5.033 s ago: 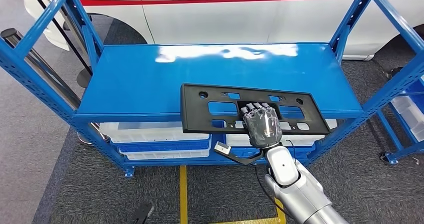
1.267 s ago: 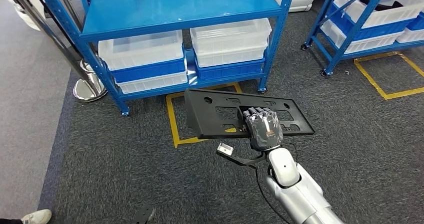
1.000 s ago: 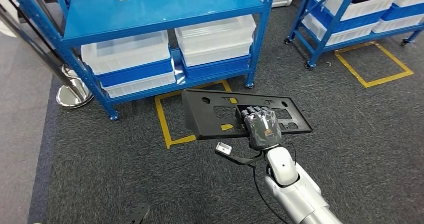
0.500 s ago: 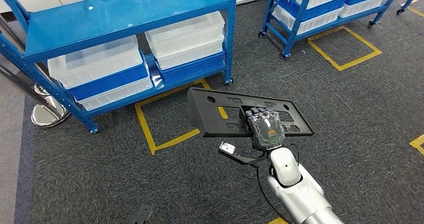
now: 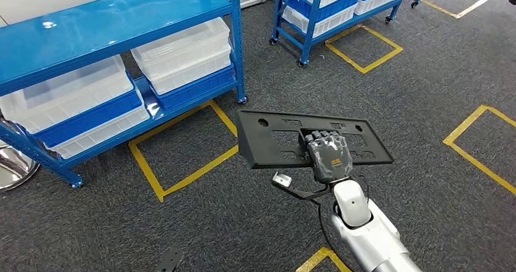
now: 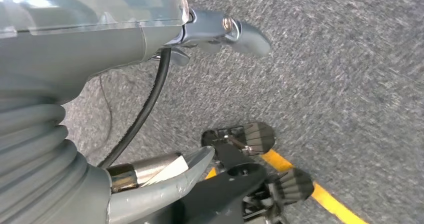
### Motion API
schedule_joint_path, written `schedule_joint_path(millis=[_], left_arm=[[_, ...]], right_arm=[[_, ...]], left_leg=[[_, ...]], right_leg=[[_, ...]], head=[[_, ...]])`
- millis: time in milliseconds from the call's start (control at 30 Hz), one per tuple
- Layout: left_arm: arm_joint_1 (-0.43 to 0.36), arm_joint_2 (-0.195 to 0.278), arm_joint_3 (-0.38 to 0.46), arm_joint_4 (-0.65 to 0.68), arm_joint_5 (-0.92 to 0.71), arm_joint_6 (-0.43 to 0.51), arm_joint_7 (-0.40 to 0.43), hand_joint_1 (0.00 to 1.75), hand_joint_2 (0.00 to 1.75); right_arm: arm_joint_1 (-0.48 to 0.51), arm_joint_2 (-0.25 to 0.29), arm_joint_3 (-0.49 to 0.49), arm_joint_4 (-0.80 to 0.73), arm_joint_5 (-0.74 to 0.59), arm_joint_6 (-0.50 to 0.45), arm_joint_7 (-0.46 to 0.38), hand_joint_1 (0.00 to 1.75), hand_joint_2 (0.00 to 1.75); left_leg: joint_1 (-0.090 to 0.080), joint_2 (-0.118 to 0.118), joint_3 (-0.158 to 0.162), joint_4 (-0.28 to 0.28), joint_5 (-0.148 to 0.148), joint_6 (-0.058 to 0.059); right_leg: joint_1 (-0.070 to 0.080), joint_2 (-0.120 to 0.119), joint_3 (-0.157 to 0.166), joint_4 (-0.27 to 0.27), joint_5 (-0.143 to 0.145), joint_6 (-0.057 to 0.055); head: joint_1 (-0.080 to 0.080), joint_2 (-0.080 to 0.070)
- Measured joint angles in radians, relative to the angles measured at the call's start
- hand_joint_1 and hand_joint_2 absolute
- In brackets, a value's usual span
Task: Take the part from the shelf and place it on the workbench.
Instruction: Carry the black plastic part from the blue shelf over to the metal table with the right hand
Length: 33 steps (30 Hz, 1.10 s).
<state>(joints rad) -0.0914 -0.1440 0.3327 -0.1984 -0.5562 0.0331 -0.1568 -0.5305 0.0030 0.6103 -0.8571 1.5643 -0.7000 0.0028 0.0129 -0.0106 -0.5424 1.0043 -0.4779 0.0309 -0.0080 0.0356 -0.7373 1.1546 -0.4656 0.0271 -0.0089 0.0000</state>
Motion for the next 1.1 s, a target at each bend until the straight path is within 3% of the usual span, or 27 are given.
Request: schedule_joint_path(millis=[67,100,133,200,267,300,367,400,467,533,567,600,633,700,733,800,833,900,967,1033,1100], left_arm=[[0.002,0.0,0.001,0.0,0.0,0.0,0.0,0.0,1.75],[0.002,0.0,0.002,0.0,0.0,-0.001,0.0,0.0,1.75],[0.002,-0.001,0.002,0.0,-0.001,-0.002,0.0,0.0,1.75],[0.0,-0.004,0.002,0.0,-0.002,-0.003,-0.001,0.0,1.75],[-0.001,-0.006,0.002,0.0,-0.003,-0.004,-0.001,0.0,1.75],[-0.002,-0.007,0.002,0.0,-0.003,-0.004,-0.001,0.0,1.75],[-0.002,-0.008,0.003,0.0,-0.003,-0.004,-0.002,0.0,1.75],[-0.004,-0.008,0.003,0.0,-0.004,-0.004,-0.002,0.0,1.75],[-0.007,-0.009,0.004,0.0,-0.008,-0.005,-0.005,0.0,1.75],[-0.005,-0.009,0.007,0.0,-0.013,-0.008,-0.006,0.0,1.75],[-0.003,-0.009,0.009,0.0,-0.016,-0.01,-0.006,0.0,1.75],[-0.001,-0.01,0.012,0.0,-0.018,-0.011,-0.007,0.0,1.75],[-0.001,-0.01,0.014,0.0,-0.02,-0.012,-0.007,0.0,1.75],[-0.002,-0.01,0.018,0.0,-0.022,-0.013,-0.01,0.0,1.75],[-0.002,-0.01,0.02,0.0,-0.024,-0.013,-0.011,0.0,1.75],[-0.001,-0.011,0.023,0.0,-0.027,-0.013,-0.012,0.0,1.75],[-0.001,-0.012,0.024,0.0,-0.029,-0.013,-0.012,0.0,1.75],[-0.002,-0.013,0.027,0.0,-0.031,-0.013,-0.012,0.0,1.75],[-0.004,-0.017,0.028,0.0,-0.031,-0.013,-0.013,0.0,1.75],[-0.003,-0.019,0.028,0.0,-0.031,-0.013,-0.014,0.0,1.75],[-0.001,-0.019,0.029,0.0,-0.031,-0.014,-0.015,0.0,1.75]], right_arm=[[-0.015,-0.005,0.006,0.008,0.0,0.0,0.009,1.75,1.75],[-0.019,-0.008,0.01,0.012,0.0,0.0,0.013,1.75,1.75],[-0.024,-0.011,0.015,0.017,0.0,0.0,0.019,1.75,1.75],[-0.036,-0.018,0.025,0.026,0.0,0.0,0.029,1.75,1.75],[-0.052,-0.023,0.033,0.033,0.0,0.0,0.034,1.75,1.75],[-0.059,-0.025,0.036,0.036,0.0,0.0,0.037,1.75,1.75],[-0.071,-0.033,0.046,0.042,0.0,0.0,0.048,1.75,1.75],[-0.076,-0.037,0.055,0.046,0.0,0.0,0.058,1.75,1.75],[-0.096,-0.045,0.084,0.059,0.0,0.0,0.08,1.75,1.75],[-0.13,-0.051,0.132,0.083,0.001,0.0,0.101,1.75,1.75],[-0.146,-0.053,0.16,0.098,0.001,0.0,0.109,1.75,1.75],[-0.161,-0.056,0.187,0.114,0.001,0.001,0.118,1.75,1.75],[-0.173,-0.062,0.212,0.128,0.002,0.001,0.126,1.75,1.75],[-0.198,-0.073,0.256,0.152,0.003,0.001,0.142,1.75,1.75],[-0.214,-0.079,0.279,0.161,0.003,0.002,0.149,1.75,1.75],[-0.246,-0.087,0.319,0.176,0.003,0.003,0.156,1.75,1.75],[-0.257,-0.092,0.335,0.182,0.003,0.004,0.158,1.75,1.75],[-0.267,-0.104,0.354,0.192,0.004,0.004,0.159,1.75,1.75],[-0.272,-0.115,0.367,0.201,0.004,0.004,0.158,1.75,1.75],[-0.28,-0.119,0.376,0.206,0.004,0.004,0.158,1.75,1.75],[-0.283,-0.119,0.384,0.211,0.004,0.004,0.159,1.75,1.75]], left_leg=[[-0.003,0.032,-0.005,0.002,0.001,0.002],[-0.004,0.048,-0.007,0.003,0.001,0.001],[-0.004,0.062,-0.007,0.005,0.0,0.0],[-0.004,0.088,-0.007,0.009,-0.004,-0.005],[-0.009,0.109,-0.007,0.013,-0.009,-0.013],[-0.012,0.119,-0.006,0.013,-0.011,-0.018],[-0.014,0.14,-0.003,0.011,-0.012,-0.028],[-0.012,0.139,-0.002,0.015,-0.018,-0.034],[-0.008,0.098,-0.022,0.063,-0.057,-0.041],[-0.005,0.042,-0.079,0.187,-0.121,-0.043],[-0.005,0.029,-0.108,0.249,-0.144,-0.043],[-0.005,0.022,-0.129,0.29,-0.15,-0.043],[-0.005,0.02,-0.134,0.294,-0.138,-0.042],[-0.004,0.008,-0.095,0.202,-0.07,-0.037],[-0.002,-0.021,-0.068,0.14,-0.04,-0.033],[0.003,-0.073,-0.032,0.052,-0.013,-0.029],[0.003,-0.086,-0.028,0.04,-0.015,-0.026],[0.002,-0.064,-0.026,0.03,-0.008,-0.017],[0.004,-0.037,-0.023,0.017,0.003,-0.002],[0.002,-0.006,-0.023,0.011,0.008,0.007],[-0.002,0.026,-0.025,0.012,0.007,0.009]], right_leg=[[-0.005,-0.024,-0.051,0.124,-0.057,0.01],[-0.007,-0.029,-0.058,0.153,-0.062,0.014],[-0.01,-0.033,-0.043,0.14,-0.049,0.016],[-0.012,-0.063,0.033,0.019,-0.001,0.016],[-0.003,-0.1,0.091,-0.086,0.025,0.001],[0.002,-0.107,0.098,-0.105,0.025,-0.008],[0.006,-0.086,0.095,-0.109,0.03,-0.024],[0.004,-0.074,0.095,-0.113,0.034,-0.03],[-0.001,-0.052,0.095,-0.122,0.042,-0.044],[-0.002,-0.026,0.092,-0.125,0.048,-0.053],[-0.001,-0.011,0.09,-0.124,0.049,-0.054],[0.0,0.005,0.089,-0.123,0.05,-0.055],[0.001,0.019,0.088,-0.121,0.051,-0.055],[0.001,0.047,0.087,-0.115,0.051,-0.053],[0.001,0.06,0.085,-0.111,0.052,-0.051],[-0.001,0.085,0.072,-0.103,0.056,-0.04],[-0.003,0.098,0.065,-0.103,0.06,-0.032],[-0.007,0.114,0.057,-0.108,0.069,-0.016],[-0.002,0.066,0.04,-0.079,0.048,-0.008],[0.0,-0.004,-0.009,0.029,-0.014,-0.003],[-0.006,-0.026,-0.06,0.149,-0.064,0.005]], head=[[0.002,0.0],[0.002,0.0],[0.002,0.0],[0.002,0.0],[0.002,0.0],[0.002,0.0],[0.001,0.0],[0.001,0.0],[0.001,0.0],[0.0,0.0],[0.0,0.0],[0.0,0.0],[0.0,0.0],[0.0,0.0],[0.0,0.0],[0.001,0.0],[0.001,0.0],[0.001,0.0],[0.004,0.0],[0.008,0.0],[0.01,0.0]])
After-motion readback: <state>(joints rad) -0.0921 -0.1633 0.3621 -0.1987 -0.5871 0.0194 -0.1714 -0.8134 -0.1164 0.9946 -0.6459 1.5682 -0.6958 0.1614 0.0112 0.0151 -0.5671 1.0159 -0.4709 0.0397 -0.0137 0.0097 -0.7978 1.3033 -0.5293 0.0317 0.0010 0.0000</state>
